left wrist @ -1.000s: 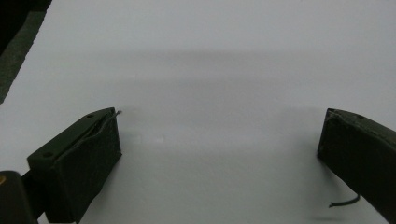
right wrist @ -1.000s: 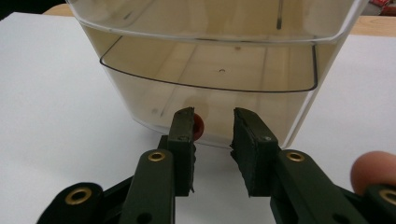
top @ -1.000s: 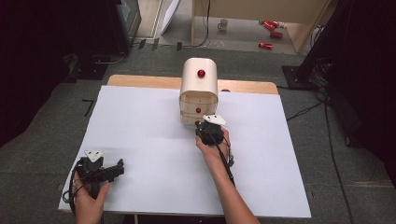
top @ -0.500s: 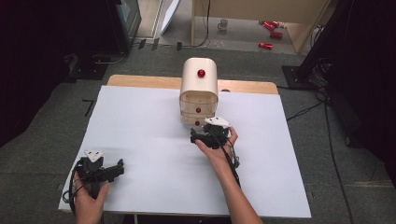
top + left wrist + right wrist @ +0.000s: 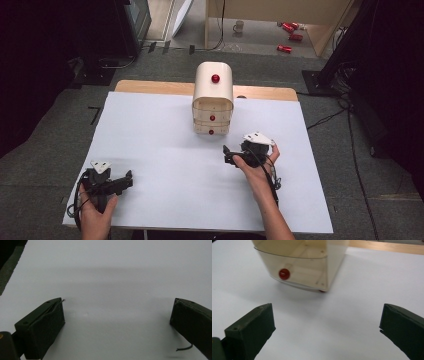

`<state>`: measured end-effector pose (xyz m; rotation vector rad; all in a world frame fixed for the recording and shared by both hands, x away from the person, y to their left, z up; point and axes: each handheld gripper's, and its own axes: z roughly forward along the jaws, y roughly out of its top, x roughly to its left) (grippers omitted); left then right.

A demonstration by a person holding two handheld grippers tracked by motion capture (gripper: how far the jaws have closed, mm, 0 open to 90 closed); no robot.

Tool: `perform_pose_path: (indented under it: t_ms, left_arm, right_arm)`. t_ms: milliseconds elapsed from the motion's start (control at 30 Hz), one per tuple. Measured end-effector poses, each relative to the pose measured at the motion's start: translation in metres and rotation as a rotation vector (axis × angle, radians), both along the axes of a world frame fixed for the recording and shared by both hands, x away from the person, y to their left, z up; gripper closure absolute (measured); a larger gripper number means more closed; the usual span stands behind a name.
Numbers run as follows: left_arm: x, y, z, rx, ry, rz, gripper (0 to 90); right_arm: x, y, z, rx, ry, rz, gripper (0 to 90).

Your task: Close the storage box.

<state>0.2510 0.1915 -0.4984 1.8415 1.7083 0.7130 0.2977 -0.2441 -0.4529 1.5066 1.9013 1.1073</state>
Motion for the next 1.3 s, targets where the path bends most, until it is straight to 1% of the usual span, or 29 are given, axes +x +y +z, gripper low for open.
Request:
perform_pose_path:
  t_ms: [33,67,100,133,167,200,233,267,300,333,367,400,433,467,500,567,633,733,767,800,833,867,900,933,1100,1133,1233,1267,1300]
  left_arm:
    - [0.0,0.0,0.0,0.0,0.0,0.0,0.0]
    - [0.0,0.0,0.0,0.0,0.0,0.0,0.0]
    - [0.0,0.0,0.0,0.0,0.001,0.0,0.0]
    - [0.0,0.0,0.0,0.0,0.001,0.0,0.0]
    - [0.0,0.0,0.0,0.0,0.0,0.001,0.0]
    - [0.0,0.0,0.0,0.0,0.0,0.001,0.0]
    - [0.0,0.0,0.0,0.0,-0.001,0.0,0.0]
    - [0.0,0.0,0.0,0.0,-0.001,0.0,0.0]
    - [0.0,0.0,0.0,0.0,-0.001,0.0,0.0]
    - [0.0,0.0,0.0,0.0,-0.001,0.0,0.0]
    - [0.0,0.0,0.0,0.0,-0.001,0.0,0.0]
    - [0.0,0.0,0.0,0.0,-0.001,0.0,0.0]
    - [0.0,0.0,0.0,0.0,-0.001,0.0,0.0]
    - [0.0,0.0,0.0,0.0,-0.001,0.0,0.0]
    - [0.0,0.0,0.0,0.0,-0.001,0.0,0.0]
    - [0.0,0.0,0.0,0.0,-0.001,0.0,0.0]
    - [0.0,0.0,0.0,0.0,-0.001,0.0,0.0]
    - [0.0,0.0,0.0,0.0,-0.001,0.0,0.0]
    - [0.0,0.0,0.0,0.0,-0.001,0.0,0.0]
    - [0.0,0.0,0.0,0.0,-0.001,0.0,0.0]
    - [0.0,0.0,0.0,0.0,-0.001,0.0,0.0]
    - [0.0,0.0,0.0,0.0,-0.001,0.0,0.0]
    - [0.0,0.0,0.0,0.0,-0.001,0.0,0.0]
    - [0.0,0.0,0.0,0.0,-0.001,0.0,0.0]
    - [0.0,0.0,0.0,0.0,-0.001,0.0,0.0]
    - [0.0,0.0,0.0,0.0,-0.001,0.0,0.0]
    - [0.0,0.0,0.0,0.0,-0.001,0.0,0.0]
    - [0.0,0.0,0.0,0.0,-0.001,0.0,0.0]
    - [0.0,0.0,0.0,-0.001,-0.001,0.001,0.0]
  right_arm:
    - [-0.004,-0.011,0.0,-0.008,0.002,-0.011,0.0]
    - [-0.004,-0.011,0.0,-0.008,0.002,-0.011,0.0]
    - [-0.008,-0.022,-0.001,-0.013,0.006,-0.026,0.0]
    - [-0.008,-0.022,-0.001,-0.013,0.006,-0.026,0.0]
    - [-0.013,-0.032,-0.001,-0.025,0.006,-0.035,0.0]
    - [-0.013,-0.032,-0.001,-0.025,0.006,-0.035,0.0]
    - [-0.019,-0.043,-0.003,-0.033,0.008,-0.046,0.0]
    - [-0.019,-0.043,-0.003,-0.033,0.008,-0.046,0.0]
    - [-0.026,-0.054,-0.006,-0.037,0.017,-0.059,0.0]
    - [-0.026,-0.054,-0.006,-0.037,0.017,-0.059,0.0]
    - [-0.031,-0.063,-0.009,-0.037,0.023,-0.069,0.0]
    - [-0.031,-0.063,-0.009,-0.037,0.023,-0.069,0.0]
    - [-0.037,-0.071,-0.013,-0.04,0.034,-0.076,0.0]
    - [-0.037,-0.071,-0.013,-0.04,0.034,-0.076,0.0]
    - [-0.043,-0.08,-0.017,-0.042,0.041,-0.084,0.0]
    - [-0.046,-0.084,-0.018,-0.041,0.043,-0.088,0.0]
    - [-0.056,-0.096,-0.022,-0.036,0.053,-0.106,0.0]
    - [-0.063,-0.105,-0.024,-0.039,0.052,-0.119,0.0]
    - [-0.071,-0.114,-0.026,-0.036,0.052,-0.138,0.0]
    - [-0.071,-0.114,-0.026,-0.036,0.052,-0.138,0.0]
    - [-0.078,-0.122,-0.027,-0.042,0.052,-0.16,0.0]
    - [-0.078,-0.122,-0.027,-0.042,0.052,-0.16,0.0]
    - [-0.084,-0.13,-0.027,-0.044,0.054,-0.179,0.0]
    - [-0.084,-0.13,-0.027,-0.044,0.054,-0.179,0.0]
    - [-0.102,-0.151,-0.031,-0.043,0.068,-0.214,0.0]
    - [-0.102,-0.151,-0.031,-0.043,0.068,-0.214,0.0]
    - [-0.114,-0.161,-0.037,-0.045,0.083,-0.229,0.0]
    - [-0.114,-0.161,-0.037,-0.045,0.083,-0.229,0.0]
    - [-0.12,-0.164,-0.043,-0.05,0.094,-0.224,0.0]
